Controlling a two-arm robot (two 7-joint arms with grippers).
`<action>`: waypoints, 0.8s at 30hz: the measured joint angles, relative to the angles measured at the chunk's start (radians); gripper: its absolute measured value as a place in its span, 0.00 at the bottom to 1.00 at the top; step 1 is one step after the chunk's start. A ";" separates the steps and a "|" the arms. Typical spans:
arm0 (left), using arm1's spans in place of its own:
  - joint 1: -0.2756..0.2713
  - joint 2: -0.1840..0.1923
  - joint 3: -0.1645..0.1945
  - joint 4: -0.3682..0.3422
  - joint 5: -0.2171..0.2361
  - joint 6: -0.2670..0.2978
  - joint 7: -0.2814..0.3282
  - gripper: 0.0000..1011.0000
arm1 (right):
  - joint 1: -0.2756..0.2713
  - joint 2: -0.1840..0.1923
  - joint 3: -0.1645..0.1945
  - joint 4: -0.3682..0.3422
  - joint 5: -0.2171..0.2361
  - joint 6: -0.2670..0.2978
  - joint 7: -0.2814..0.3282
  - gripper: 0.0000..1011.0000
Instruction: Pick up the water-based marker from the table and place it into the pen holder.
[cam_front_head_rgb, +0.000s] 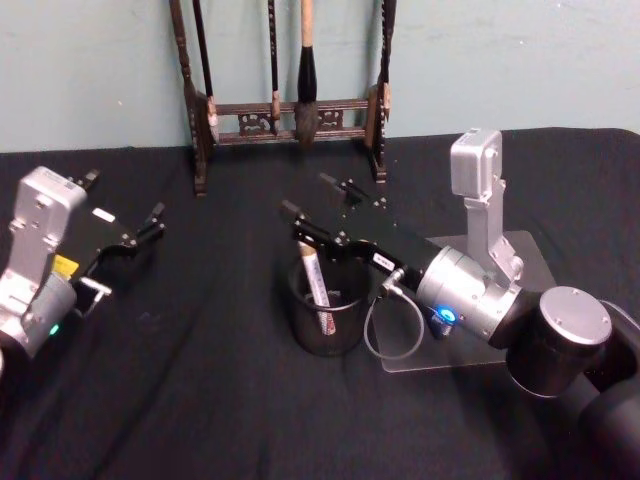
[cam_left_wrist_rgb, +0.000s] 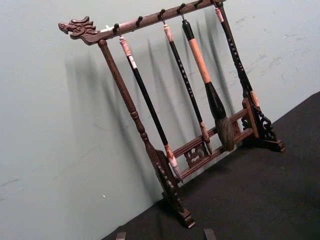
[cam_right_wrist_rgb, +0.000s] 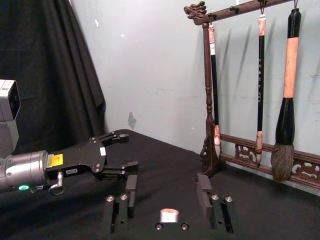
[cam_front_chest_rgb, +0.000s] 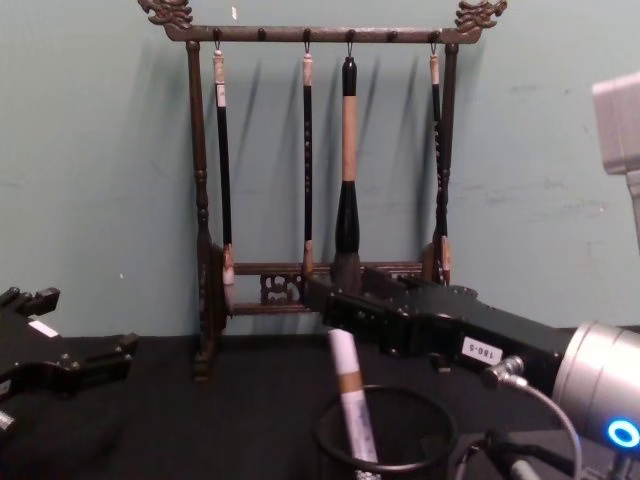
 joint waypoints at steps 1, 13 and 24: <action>0.000 0.000 0.000 0.000 0.000 0.000 0.000 0.99 | 0.000 0.000 0.000 0.000 0.000 0.000 0.000 0.76; 0.000 0.000 0.000 0.000 0.000 0.000 0.000 0.99 | 0.002 0.008 0.013 -0.023 0.019 0.000 0.004 0.99; 0.000 0.000 0.000 0.000 0.000 0.000 0.000 0.99 | -0.007 0.052 0.074 -0.115 0.019 0.015 -0.072 0.99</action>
